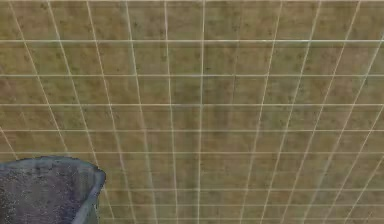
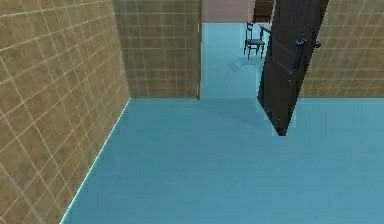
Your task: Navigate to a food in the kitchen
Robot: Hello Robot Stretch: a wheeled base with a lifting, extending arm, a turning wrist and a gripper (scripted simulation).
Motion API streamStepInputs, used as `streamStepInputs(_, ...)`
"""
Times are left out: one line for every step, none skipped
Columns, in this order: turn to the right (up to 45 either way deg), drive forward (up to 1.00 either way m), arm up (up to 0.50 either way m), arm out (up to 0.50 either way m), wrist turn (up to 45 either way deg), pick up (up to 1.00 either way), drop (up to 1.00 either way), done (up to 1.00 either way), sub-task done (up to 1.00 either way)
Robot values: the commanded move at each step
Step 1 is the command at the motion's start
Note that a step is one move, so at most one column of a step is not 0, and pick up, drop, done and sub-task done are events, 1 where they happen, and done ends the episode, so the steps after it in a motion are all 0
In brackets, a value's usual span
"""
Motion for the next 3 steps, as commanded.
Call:
streamStepInputs(45.0,0.00,0.00,0.00,0.0,0.00,0.00,0.00,0.00)
streamStepInputs(45.0,0.00,0.00,0.00,0.0,0.00,0.00,0.00,0.00)
streamStepInputs(12.0,0.00,0.00,0.00,0.0,0.00,0.00,0.00,0.00)
